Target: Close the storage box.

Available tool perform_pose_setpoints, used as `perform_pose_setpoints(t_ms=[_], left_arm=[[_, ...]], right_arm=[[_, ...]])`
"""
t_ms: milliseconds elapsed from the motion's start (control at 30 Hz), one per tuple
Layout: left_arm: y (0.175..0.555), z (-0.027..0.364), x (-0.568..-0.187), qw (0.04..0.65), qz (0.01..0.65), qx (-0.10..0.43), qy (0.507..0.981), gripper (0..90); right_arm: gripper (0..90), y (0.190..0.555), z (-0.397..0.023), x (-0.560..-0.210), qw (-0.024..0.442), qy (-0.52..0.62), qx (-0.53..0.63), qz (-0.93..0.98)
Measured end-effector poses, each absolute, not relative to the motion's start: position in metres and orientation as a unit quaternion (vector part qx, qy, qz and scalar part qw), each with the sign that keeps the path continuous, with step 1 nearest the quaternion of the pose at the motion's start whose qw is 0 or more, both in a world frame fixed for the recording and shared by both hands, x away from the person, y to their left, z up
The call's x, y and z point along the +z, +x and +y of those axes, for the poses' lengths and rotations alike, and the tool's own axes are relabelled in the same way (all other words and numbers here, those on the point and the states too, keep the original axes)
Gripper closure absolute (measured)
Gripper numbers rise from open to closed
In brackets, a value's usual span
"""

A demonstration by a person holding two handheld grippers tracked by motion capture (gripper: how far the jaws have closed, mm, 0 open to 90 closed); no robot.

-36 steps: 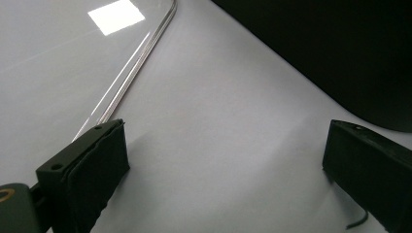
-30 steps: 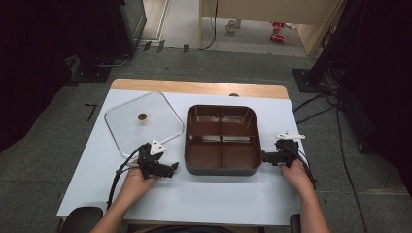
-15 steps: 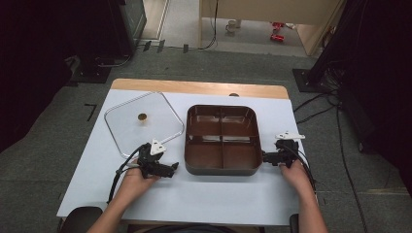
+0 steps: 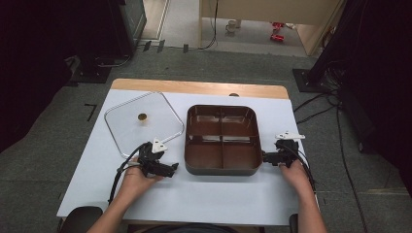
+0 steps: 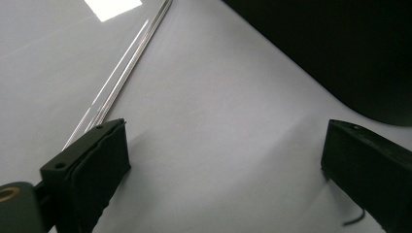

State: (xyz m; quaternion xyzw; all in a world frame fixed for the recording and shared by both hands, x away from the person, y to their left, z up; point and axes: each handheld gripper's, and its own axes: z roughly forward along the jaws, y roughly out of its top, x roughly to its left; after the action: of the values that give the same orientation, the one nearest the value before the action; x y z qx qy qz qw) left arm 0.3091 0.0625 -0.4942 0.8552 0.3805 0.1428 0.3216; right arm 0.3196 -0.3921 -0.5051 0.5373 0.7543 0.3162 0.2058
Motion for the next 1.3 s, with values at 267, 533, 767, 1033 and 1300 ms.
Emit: perform_pose_setpoints(t_ms=[267,533,767,1033,1300], left_arm=[[0.313,0.068,-0.486,0.315,0.372,0.123,0.865,20.8],[0.315,0.069,-0.481,0.32,0.353,0.084,0.875,25.3],[0.315,0.07,-0.466,0.329,0.334,0.094,0.878,26.1],[0.323,0.079,-0.451,0.346,0.331,0.1,0.872,29.4],[0.34,0.095,-0.443,0.358,0.346,0.109,0.86,30.0]], right_arm=[[0.0,0.32,-0.392,-0.505,0.206,0.537,0.316,0.754],[0.0,0.32,-0.392,-0.505,0.206,0.538,0.317,0.754],[0.0,0.32,-0.392,-0.505,0.206,0.537,0.316,0.754],[0.0,0.32,-0.392,-0.505,0.206,0.537,0.316,0.754],[0.0,0.32,-0.392,-0.505,0.206,0.537,0.316,0.754]])
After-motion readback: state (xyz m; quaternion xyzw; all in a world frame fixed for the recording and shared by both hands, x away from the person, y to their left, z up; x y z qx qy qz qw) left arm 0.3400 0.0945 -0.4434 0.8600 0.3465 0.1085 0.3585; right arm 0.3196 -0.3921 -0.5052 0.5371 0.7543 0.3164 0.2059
